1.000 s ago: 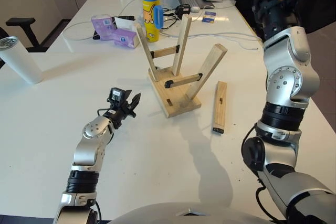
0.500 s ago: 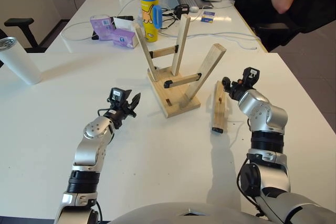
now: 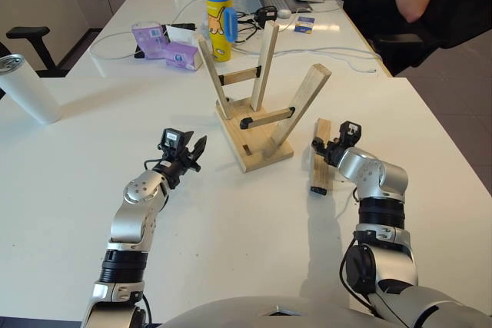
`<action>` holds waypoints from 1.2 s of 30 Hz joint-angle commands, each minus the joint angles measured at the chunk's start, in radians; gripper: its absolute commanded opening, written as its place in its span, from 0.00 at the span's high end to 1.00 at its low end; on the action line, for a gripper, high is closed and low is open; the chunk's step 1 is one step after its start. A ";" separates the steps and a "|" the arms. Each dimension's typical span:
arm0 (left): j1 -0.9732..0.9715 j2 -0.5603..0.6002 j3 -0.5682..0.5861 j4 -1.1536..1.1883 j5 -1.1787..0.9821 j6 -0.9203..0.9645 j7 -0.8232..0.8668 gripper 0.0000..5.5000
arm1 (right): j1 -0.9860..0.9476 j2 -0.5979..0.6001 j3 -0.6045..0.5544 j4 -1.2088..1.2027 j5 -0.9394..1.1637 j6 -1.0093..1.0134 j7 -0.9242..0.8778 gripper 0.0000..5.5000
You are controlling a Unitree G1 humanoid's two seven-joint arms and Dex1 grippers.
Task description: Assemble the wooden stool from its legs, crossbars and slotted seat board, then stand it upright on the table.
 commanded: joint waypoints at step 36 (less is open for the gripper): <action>-0.030 -0.014 0.038 -0.017 -0.055 0.025 0.011 0.65 | -0.108 -0.107 0.069 0.065 -0.086 -0.146 0.178 0.44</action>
